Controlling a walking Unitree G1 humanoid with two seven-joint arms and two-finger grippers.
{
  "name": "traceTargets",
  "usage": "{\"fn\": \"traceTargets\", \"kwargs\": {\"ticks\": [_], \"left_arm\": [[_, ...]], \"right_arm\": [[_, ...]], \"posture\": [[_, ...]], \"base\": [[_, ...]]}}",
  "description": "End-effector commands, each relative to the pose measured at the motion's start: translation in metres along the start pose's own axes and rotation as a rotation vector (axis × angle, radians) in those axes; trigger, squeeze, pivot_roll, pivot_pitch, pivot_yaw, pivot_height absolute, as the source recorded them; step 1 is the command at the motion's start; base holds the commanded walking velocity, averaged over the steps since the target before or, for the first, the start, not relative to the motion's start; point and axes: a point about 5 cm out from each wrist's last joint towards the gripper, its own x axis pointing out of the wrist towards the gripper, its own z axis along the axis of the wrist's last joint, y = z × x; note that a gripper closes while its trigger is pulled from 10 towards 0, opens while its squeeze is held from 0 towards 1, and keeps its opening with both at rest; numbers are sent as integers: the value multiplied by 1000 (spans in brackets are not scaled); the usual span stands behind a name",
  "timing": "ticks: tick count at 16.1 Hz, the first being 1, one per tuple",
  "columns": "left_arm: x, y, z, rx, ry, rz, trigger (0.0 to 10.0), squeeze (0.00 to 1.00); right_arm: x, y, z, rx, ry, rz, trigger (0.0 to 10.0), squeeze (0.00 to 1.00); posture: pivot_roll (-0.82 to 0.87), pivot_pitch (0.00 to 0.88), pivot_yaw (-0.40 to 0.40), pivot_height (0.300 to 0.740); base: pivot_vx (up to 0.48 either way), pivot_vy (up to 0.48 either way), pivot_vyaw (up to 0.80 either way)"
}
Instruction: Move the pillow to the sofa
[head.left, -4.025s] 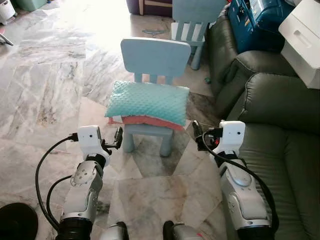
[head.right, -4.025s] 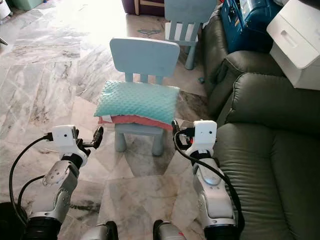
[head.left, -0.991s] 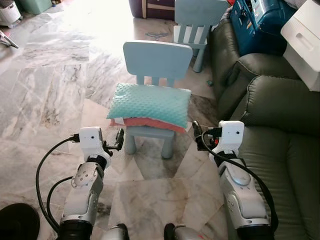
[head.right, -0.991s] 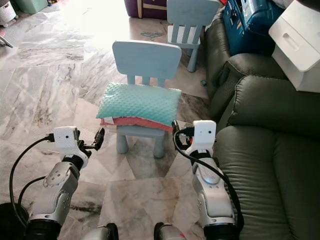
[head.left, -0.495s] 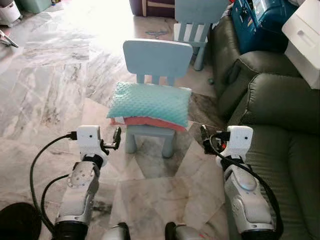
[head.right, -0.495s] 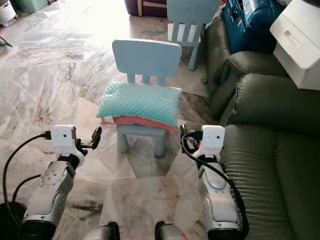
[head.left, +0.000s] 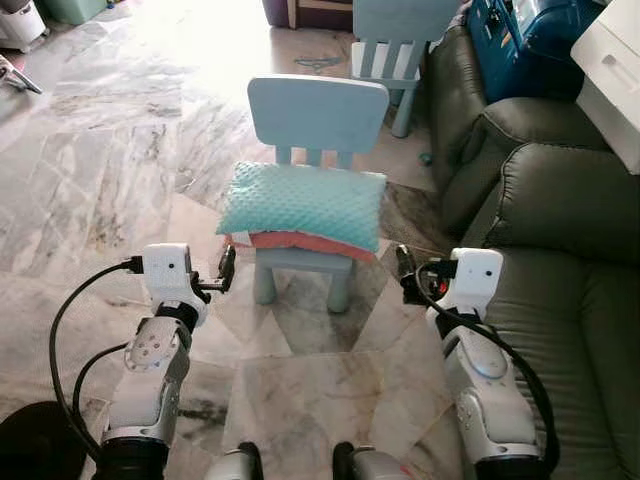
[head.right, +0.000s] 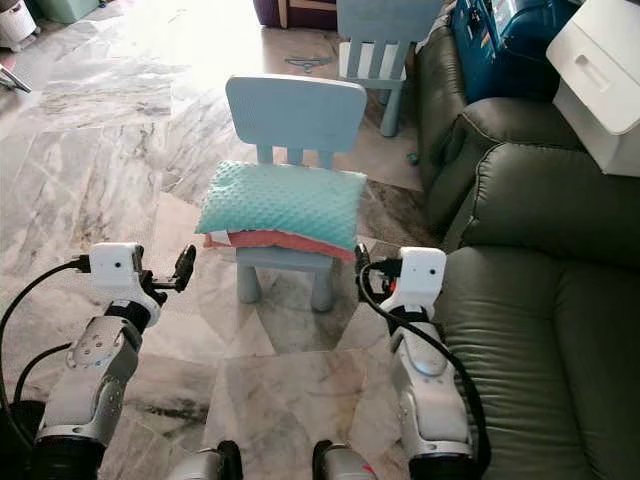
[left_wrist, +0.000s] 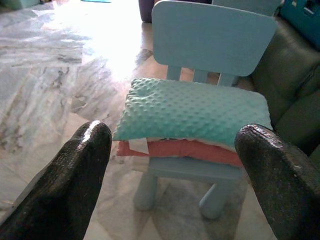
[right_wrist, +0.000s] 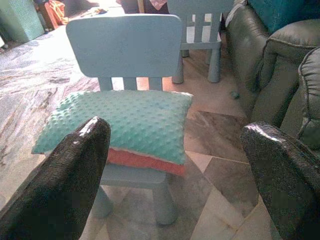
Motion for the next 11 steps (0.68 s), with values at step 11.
{"fn": "traceTargets", "kwargs": {"ticks": [11], "left_arm": [[-6,-5,-3,-19,-5,-24,10000,0]], "right_arm": [[0,-1,-2,-9,5,11,10000,0]], "posture": [[-73,204,-28,740]], "base": [[441,0,0]]}}
